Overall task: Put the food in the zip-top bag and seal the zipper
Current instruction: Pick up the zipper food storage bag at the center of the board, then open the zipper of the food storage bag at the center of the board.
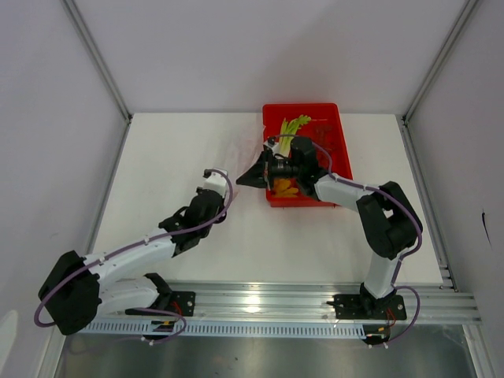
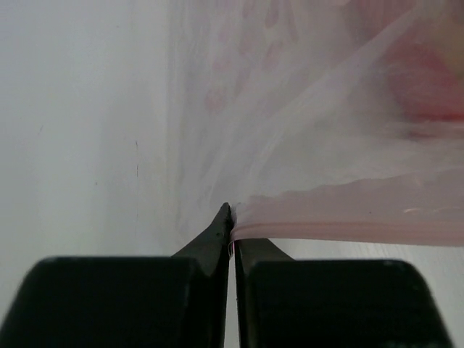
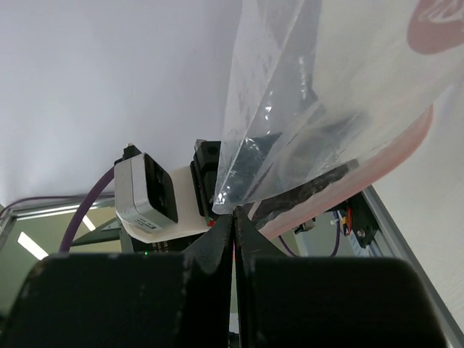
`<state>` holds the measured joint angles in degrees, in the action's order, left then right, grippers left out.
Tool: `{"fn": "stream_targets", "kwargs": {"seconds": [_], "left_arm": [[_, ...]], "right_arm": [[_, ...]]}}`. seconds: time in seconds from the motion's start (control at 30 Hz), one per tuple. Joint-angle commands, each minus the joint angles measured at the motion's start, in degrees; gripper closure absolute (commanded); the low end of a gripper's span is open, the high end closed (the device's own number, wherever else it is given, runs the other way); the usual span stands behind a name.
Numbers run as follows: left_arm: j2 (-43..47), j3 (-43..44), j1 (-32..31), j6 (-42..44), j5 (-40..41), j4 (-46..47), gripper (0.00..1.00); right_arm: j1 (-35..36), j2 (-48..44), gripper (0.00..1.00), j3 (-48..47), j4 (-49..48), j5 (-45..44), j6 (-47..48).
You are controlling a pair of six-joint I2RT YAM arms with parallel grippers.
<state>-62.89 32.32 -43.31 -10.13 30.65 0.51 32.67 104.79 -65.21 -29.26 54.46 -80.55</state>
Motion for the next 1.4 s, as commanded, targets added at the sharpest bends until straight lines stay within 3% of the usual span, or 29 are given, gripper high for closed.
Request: {"fn": "stream_targets", "kwargs": {"seconds": [0.0,0.1,0.13,0.23,0.3,0.43,0.7,0.97,1.37], "left_arm": [[-1.0,3.8,0.9,1.3,-1.4,1.9,0.99],[0.6,5.4,0.9,-0.5,-3.8,-2.1,1.0],[1.2,7.2,0.9,-2.4,-6.2,-5.7,0.99],[2.6,10.9,1.0,-6.6,-10.0,-16.1,0.99],[3.0,15.0,1.0,-8.7,-11.0,-21.7,0.99],[6.2,19.9,0.9,-14.5,-10.5,-33.0,0.99],[5.7,29.8,0.9,-19.8,-17.5,-47.6,0.99],[3.3,32.0,0.9,-21.7,-25.4,-47.0,0.99],[-1.4,36.0,1.0,-21.3,-33.4,-45.0,0.99]], "right_arm": [[0.3,-1.3,1.0,-0.8,-1.5,1.4,0.9],[0.0,-1.6,0.93,-2.7,7.3,0.6,8.1],[-0.2,-1.9,0.8,-3.7,10.6,0.0,14.4],[-0.5,-3.3,0.57,-8.4,28.0,-5.0,25.8],[-0.7,-4.8,0.51,-9.9,37.6,-9.6,33.6],[-2.6,-8.2,0.41,-6.9,40.7,-13.0,37.9],[-1.9,-18.4,0.33,3.9,46.2,-25.2,48.3],[9.4,-29.1,0.28,8.5,41.8,-36.5,47.6],[14.2,-25.7,0.42,5.7,34.3,-40.7,45.7]]}}
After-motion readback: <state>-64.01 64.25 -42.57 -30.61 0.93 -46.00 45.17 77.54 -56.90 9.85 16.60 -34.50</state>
